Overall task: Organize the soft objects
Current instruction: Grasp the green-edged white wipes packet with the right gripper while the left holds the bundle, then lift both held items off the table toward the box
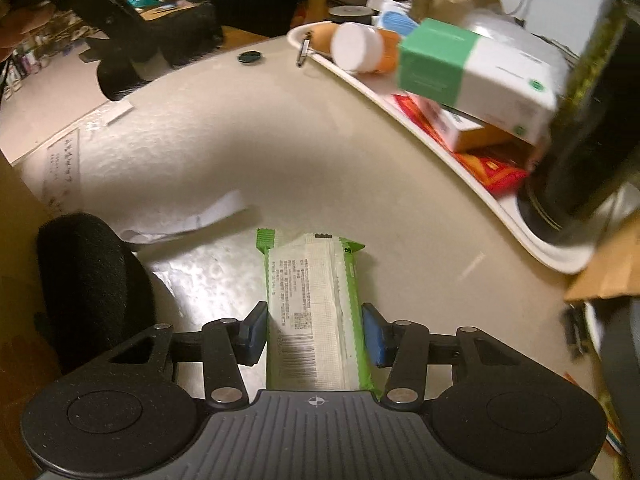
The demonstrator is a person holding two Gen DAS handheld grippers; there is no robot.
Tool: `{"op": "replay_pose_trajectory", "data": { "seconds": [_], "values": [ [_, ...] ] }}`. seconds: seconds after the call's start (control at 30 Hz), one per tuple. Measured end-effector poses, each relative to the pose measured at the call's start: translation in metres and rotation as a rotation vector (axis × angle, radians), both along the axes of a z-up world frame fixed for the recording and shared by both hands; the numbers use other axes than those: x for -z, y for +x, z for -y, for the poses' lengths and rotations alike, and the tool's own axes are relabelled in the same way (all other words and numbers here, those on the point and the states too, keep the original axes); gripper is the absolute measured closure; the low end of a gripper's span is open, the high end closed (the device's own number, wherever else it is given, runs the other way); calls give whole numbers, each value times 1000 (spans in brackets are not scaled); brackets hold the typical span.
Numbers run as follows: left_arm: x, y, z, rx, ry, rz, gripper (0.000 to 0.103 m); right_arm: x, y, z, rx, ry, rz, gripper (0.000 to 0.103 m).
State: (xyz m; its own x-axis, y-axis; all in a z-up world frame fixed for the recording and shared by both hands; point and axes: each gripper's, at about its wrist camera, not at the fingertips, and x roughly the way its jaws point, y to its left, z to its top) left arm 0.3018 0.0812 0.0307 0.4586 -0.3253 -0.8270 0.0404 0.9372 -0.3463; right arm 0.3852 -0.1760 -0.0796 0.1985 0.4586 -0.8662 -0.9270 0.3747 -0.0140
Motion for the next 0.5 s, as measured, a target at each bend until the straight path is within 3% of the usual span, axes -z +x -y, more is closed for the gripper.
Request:
{"op": "replay_pose_trajectory", "data": {
  "seconds": [0.2,0.5],
  "values": [
    [-5,0,6,2,18,30,61,-21,1,13,74,25,30,52],
    [-21,-4,21,9,37,101,61,-86,-11,37,246,158,127,52]
  ]
}}
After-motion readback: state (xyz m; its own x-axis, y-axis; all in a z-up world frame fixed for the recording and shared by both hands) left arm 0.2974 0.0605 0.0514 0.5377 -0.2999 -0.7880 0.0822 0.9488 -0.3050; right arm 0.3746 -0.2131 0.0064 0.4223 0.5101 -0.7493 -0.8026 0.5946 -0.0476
